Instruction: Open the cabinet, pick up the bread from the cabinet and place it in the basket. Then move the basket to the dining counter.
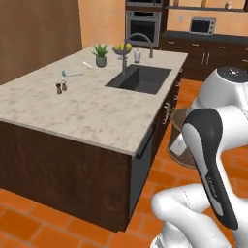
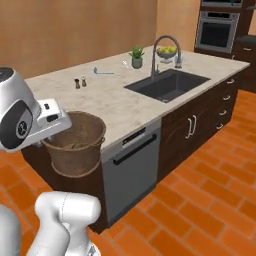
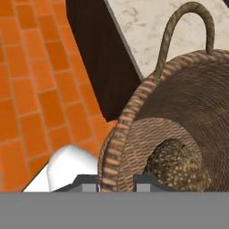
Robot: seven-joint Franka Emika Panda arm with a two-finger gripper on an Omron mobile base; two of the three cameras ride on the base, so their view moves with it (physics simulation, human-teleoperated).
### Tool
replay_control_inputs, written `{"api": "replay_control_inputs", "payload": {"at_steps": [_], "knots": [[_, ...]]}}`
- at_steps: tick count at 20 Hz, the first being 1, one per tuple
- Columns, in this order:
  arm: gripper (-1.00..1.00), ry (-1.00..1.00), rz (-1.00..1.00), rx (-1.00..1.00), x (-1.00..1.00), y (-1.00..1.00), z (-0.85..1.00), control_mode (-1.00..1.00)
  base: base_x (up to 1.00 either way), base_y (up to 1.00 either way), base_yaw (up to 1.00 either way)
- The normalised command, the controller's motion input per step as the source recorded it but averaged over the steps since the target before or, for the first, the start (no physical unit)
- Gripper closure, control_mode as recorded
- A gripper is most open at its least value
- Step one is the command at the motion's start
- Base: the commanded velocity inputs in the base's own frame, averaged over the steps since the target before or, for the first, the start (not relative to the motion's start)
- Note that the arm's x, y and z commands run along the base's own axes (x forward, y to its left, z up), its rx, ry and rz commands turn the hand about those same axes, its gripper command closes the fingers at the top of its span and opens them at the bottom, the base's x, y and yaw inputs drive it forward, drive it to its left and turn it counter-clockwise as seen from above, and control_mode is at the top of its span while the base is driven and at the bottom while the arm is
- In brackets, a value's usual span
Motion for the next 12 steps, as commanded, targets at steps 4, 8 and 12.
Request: {"api": "replay_control_inputs", "payload": {"at_steps": [4, 8, 12], "knots": [[1.00, 0.00, 0.00, 0.00, 0.00, 0.00, 0.00, 1.00, 0.10, 0.73, -0.31], [1.00, 0.00, 0.00, 0.00, 0.00, 0.00, 0.00, 1.00, 0.40, 0.90, -0.38], [1.00, 0.00, 0.00, 0.00, 0.00, 0.00, 0.00, 1.00, 0.34, 0.87, -0.39]]}}
